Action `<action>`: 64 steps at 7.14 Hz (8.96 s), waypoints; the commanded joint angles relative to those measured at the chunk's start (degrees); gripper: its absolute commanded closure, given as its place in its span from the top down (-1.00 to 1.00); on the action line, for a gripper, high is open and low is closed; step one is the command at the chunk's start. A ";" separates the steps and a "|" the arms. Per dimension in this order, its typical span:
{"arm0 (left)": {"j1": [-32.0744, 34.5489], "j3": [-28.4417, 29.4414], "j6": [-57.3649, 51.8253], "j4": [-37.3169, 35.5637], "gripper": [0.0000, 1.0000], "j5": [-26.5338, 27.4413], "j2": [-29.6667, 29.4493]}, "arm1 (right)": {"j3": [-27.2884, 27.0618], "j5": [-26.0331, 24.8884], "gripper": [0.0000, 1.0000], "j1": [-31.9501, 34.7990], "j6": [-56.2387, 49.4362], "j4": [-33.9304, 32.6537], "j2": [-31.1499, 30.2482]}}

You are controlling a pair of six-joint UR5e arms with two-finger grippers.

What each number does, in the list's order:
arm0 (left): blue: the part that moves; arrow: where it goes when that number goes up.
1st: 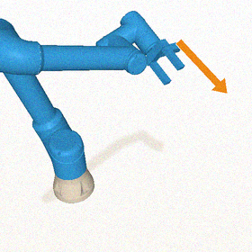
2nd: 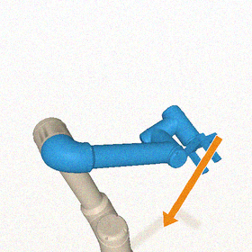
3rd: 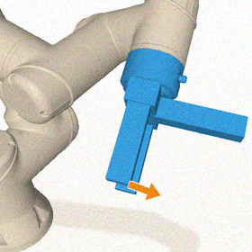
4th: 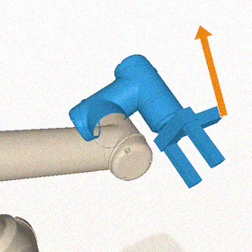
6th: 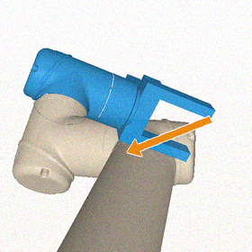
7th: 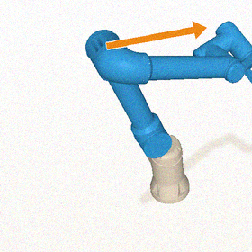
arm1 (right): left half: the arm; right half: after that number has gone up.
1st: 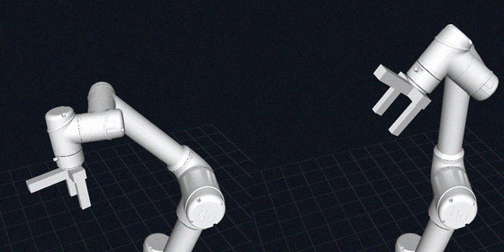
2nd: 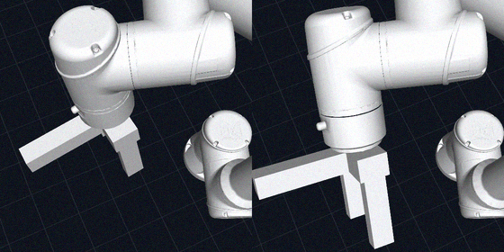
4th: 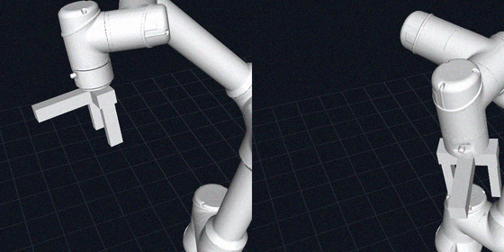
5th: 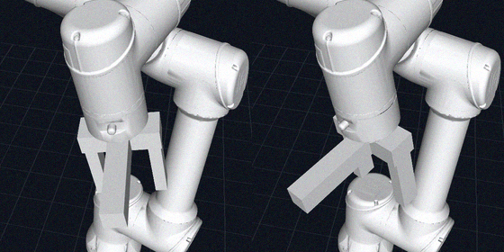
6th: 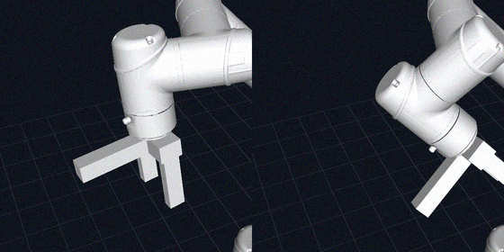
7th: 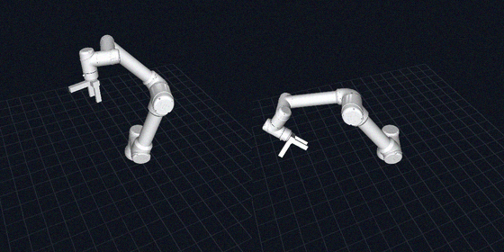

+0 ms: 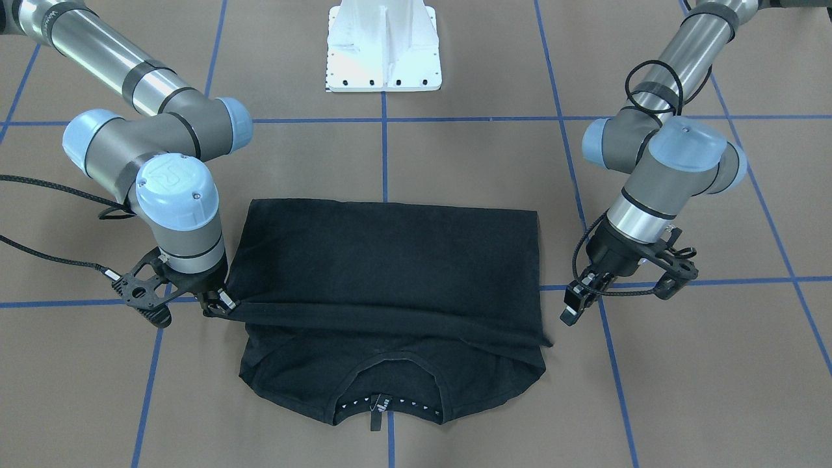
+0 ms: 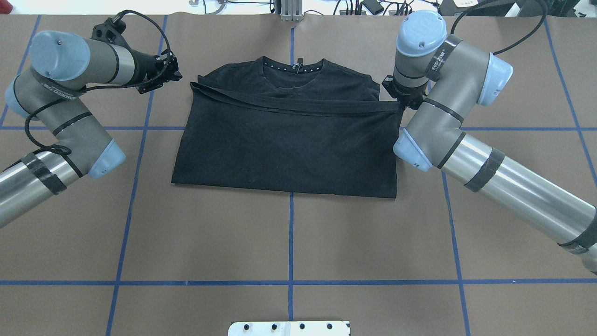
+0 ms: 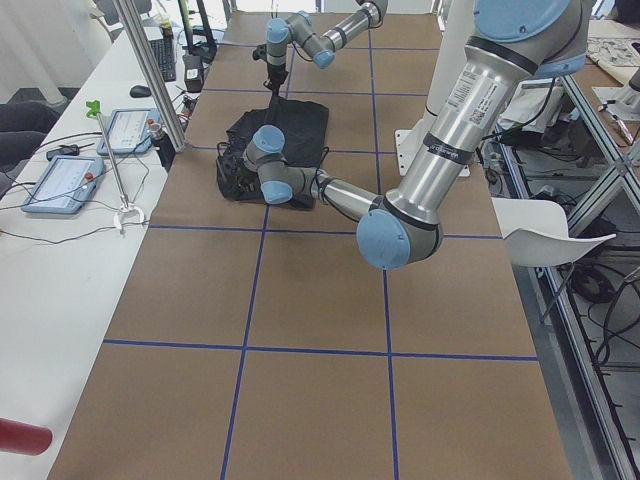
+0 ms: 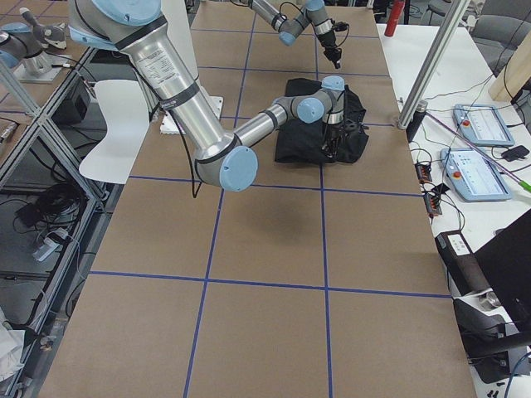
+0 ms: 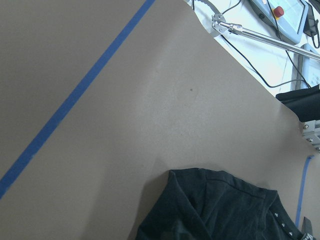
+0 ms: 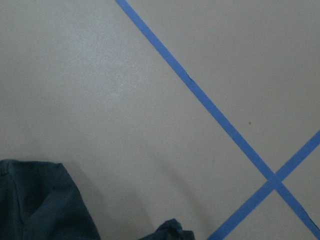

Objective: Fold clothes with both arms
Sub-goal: 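Raise the left gripper away while the right gripper moves to the folded side edge, then lower the right gripper and grasp the folded shirt's side edge, then pull the grasped edge with the right gripper away from the robot, rotating the shirt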

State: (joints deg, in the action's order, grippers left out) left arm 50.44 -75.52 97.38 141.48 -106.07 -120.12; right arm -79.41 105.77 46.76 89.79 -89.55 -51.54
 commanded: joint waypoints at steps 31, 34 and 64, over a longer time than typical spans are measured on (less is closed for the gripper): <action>2.64 -5.50 -0.35 2.66 0.16 -0.10 3.13 | -24.22 -1.10 -1.00 -14.33 29.65 28.64 -26.86; 2.64 -5.51 -0.26 2.57 0.16 -0.01 3.13 | -23.70 -2.06 0.53 -14.41 30.08 28.99 -25.81; 0.19 -23.62 0.70 -1.11 0.29 -7.40 13.06 | -44.96 13.94 0.99 -35.16 40.64 26.80 -35.12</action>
State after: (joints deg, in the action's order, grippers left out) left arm 51.71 -98.31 98.07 140.95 -113.63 -108.13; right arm -124.36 119.66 12.51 130.27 -62.79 -86.80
